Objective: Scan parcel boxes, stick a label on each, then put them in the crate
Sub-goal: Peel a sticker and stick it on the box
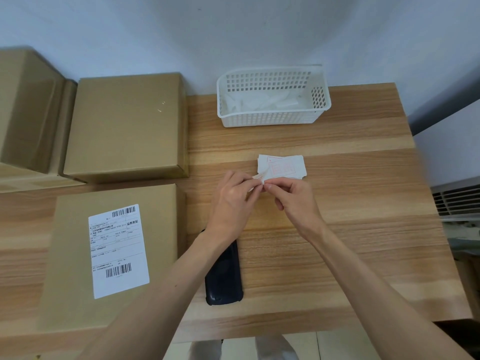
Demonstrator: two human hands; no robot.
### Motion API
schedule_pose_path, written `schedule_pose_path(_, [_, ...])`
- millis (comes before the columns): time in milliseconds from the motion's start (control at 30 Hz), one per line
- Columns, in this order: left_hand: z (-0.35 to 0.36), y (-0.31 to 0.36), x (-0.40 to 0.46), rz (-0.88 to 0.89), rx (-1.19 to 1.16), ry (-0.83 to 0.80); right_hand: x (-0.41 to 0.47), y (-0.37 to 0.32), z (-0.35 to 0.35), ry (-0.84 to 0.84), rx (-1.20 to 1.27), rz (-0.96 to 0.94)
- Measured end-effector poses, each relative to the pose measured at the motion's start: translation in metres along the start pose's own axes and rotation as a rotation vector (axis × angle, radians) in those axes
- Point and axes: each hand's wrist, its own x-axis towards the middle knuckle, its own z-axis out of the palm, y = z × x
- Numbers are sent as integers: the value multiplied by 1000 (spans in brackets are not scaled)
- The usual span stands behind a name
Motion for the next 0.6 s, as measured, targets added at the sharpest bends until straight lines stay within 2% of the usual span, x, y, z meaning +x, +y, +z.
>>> schedule_pose_path(333, [-6,-9,1,176,112,-10,-3,1,4,-26,-226,-122])
schedule_pose_path(467, [-11,-3,0,137,77,8,-6,-2,6,-15,-238,-157])
schedule_pose_path(600, [-15,3,0,-19,-54,-11,-8,-5,10,-8,-221,-185])
